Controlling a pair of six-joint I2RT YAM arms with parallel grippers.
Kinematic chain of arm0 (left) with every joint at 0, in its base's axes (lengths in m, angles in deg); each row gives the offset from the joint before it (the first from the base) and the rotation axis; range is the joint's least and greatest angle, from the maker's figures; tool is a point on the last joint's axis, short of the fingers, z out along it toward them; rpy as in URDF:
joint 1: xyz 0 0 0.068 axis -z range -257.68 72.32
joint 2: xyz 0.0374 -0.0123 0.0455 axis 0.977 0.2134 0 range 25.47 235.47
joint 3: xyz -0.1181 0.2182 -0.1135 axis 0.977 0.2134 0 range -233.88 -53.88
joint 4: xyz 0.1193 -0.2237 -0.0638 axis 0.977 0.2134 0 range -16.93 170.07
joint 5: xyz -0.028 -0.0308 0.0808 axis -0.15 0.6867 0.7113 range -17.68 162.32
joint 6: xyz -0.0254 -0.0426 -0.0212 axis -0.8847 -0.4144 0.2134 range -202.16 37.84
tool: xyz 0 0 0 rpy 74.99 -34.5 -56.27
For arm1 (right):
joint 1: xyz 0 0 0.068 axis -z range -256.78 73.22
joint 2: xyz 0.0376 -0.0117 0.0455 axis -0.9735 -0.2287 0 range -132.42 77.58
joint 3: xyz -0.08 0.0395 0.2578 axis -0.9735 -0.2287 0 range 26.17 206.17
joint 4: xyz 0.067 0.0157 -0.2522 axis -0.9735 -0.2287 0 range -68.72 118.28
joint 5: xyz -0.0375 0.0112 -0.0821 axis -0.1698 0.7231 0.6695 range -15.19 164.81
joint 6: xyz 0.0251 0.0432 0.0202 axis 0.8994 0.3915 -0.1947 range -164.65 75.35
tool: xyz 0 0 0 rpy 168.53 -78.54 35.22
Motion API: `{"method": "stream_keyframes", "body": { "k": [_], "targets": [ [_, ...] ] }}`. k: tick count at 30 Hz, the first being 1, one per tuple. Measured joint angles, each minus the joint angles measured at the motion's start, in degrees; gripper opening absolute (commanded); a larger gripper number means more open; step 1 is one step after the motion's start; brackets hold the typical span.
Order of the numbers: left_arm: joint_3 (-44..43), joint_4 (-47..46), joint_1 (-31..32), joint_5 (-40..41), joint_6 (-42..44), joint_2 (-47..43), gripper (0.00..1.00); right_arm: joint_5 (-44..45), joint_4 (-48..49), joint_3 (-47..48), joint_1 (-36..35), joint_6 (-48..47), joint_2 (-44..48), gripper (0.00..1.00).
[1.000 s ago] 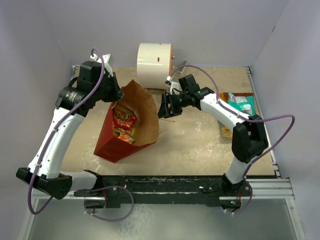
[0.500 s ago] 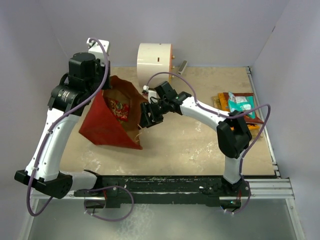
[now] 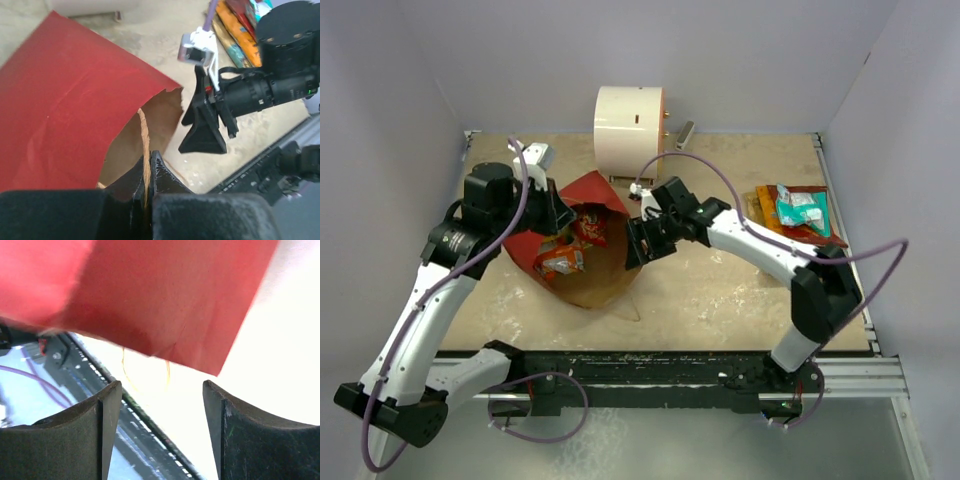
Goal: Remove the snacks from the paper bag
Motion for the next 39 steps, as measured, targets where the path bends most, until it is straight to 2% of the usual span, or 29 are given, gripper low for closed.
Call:
{"method": "stream_keyframes", "body": {
  "k": [2,5,9,11,15,19,24,29,36,39],
  "targets": [
    [1.3,0.3,0.0,-1.7,-1.8,-1.2,0.0,3.4,1.7,-3.5,0.0,-1.6,4.4,0.69],
    [1.0,0.3,0.0,-3.5,-3.2,-2.3,0.0,6.8,9.0,-12.1,0.0,-4.4,14.7,0.7],
    [-1.1,0.4,0.0,-5.2,-3.8,-1.2,0.0,6.4,21.6,-22.0,-1.2,-8.9,27.3,0.7],
    [-2.1,0.4,0.0,-5.8,-4.1,0.2,0.0,4.7,28.3,-24.7,-3.2,-11.7,29.6,0.7],
    [-3.3,0.4,0.0,-6.2,-5.5,2.7,0.0,2.1,40.5,-28.1,-11.0,-18.4,28.0,0.69],
    [-3.3,0.5,0.0,-6.2,-7.3,3.1,0.0,2.2,49.0,-28.7,-17.9,-23.9,21.7,0.69],
    [-3.7,1.1,0.0,-6.2,-8.3,3.5,0.0,3.5,54.6,-27.1,-20.2,-28.3,11.8,0.69],
    [-4.6,2.3,0.0,-6.0,-9.3,4.5,0.0,11.1,59.3,-23.5,-20.1,-19.2,2.3,0.68],
    [-5.3,1.1,0.0,-7.2,-11.2,7.0,0.0,22.7,67.5,-23.6,-19.9,4.2,-5.8,0.68],
    [-5.4,0.3,0.0,-8.2,-12.0,8.7,0.0,25.8,67.5,-23.6,-19.9,10.1,-8.2,0.67]
  ]
}}
